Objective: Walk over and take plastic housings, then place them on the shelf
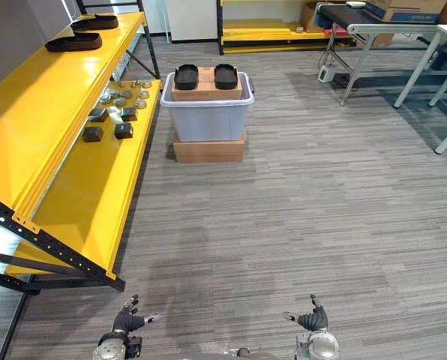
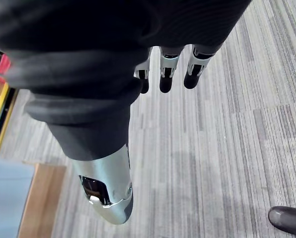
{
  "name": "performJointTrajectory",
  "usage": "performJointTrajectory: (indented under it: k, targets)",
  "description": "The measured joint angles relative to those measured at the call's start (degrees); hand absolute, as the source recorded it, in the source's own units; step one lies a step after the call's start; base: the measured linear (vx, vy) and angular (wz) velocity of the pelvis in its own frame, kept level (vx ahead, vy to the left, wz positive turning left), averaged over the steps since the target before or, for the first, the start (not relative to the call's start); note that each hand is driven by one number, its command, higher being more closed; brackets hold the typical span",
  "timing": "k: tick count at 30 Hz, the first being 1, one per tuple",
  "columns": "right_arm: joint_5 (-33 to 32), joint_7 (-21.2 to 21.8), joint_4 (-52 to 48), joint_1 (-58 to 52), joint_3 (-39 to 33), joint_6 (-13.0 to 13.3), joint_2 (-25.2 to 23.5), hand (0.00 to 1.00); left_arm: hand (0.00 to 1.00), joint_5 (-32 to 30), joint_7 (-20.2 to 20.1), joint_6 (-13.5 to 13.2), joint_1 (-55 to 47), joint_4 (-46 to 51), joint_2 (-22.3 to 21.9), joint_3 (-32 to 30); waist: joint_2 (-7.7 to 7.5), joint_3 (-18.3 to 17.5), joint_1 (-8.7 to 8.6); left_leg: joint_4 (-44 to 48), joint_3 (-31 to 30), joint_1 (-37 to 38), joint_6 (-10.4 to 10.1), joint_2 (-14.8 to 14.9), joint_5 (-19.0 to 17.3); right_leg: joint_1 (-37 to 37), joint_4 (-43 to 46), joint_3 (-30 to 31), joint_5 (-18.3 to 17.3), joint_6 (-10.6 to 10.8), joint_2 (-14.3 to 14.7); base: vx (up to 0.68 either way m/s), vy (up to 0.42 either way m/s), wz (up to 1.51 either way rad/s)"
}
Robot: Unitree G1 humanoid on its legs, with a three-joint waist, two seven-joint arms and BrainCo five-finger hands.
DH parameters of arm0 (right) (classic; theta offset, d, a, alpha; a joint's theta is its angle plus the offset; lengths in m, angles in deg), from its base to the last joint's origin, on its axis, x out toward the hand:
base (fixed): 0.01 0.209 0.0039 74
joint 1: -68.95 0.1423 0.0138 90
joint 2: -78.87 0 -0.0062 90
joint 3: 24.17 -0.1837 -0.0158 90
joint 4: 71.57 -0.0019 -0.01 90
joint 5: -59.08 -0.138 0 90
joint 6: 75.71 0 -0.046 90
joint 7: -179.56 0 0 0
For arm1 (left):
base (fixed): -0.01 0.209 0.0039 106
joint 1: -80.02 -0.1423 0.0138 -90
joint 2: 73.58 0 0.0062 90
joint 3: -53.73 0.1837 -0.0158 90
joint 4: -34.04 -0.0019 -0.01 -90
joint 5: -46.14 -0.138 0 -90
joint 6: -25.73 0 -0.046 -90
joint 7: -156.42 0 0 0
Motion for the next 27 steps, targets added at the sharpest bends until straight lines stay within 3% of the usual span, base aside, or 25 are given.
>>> performJointTrajectory:
  k: [21,27]
  targets:
    - [-1.8,0.0,0.2,0.6,-0.8,-0.1,0.0,0.0,0.0,0.1,0.1,0.1,0.0,0.2,0.0,-0.3,0.15,0.1,0.08,-0.5,0.0,-0.2,0.0,0.1,0.0,0.6,-1.8,-0.4,0.9,0.3,0.2,-0.02,-0.013,0.0]
    - [-1.8,-0.1,-1.0,0.6,-2.3,-0.1,0.0,0.0,0.0,0.2,0.1,0.1,-1.1,4.0,0.0,-0.6,0.16,0.3,0.07,-0.8,0.0,-1.0,0.2,0.0,0.1,-0.3,-1.8,-0.4,0.8,0.4,0.1,-0.01,-0.004,0.0]
